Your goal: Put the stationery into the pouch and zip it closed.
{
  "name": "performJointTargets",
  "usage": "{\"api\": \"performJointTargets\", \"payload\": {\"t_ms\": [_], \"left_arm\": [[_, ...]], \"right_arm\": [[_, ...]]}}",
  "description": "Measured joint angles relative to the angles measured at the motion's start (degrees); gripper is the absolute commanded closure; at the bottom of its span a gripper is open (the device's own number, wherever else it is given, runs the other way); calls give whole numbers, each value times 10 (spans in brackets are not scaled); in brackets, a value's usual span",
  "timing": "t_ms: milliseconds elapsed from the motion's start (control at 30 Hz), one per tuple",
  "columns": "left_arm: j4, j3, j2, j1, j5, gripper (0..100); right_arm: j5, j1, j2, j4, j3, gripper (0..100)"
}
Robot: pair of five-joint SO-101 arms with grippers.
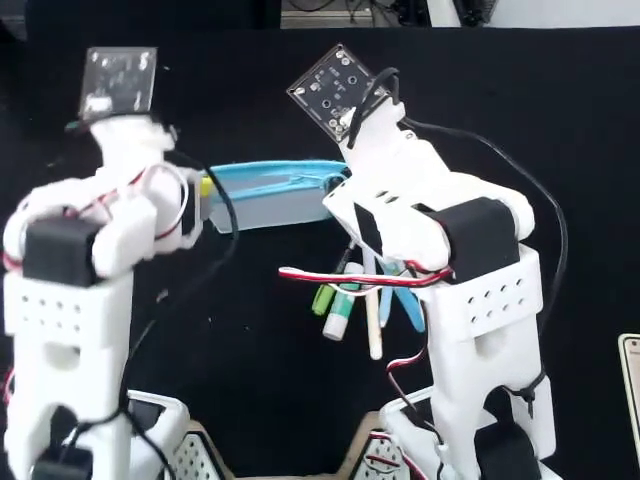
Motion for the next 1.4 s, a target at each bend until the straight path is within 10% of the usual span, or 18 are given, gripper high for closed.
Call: {"api": "performJointTargets", "payload": {"t_ms": [300,1400], "left_arm": [[88,-179,135,0,0,844],[75,-82,173,-83,13,968]], "right_arm": [[0,2,0,0,0,987],[1,1,1,-98,74,987]]}}
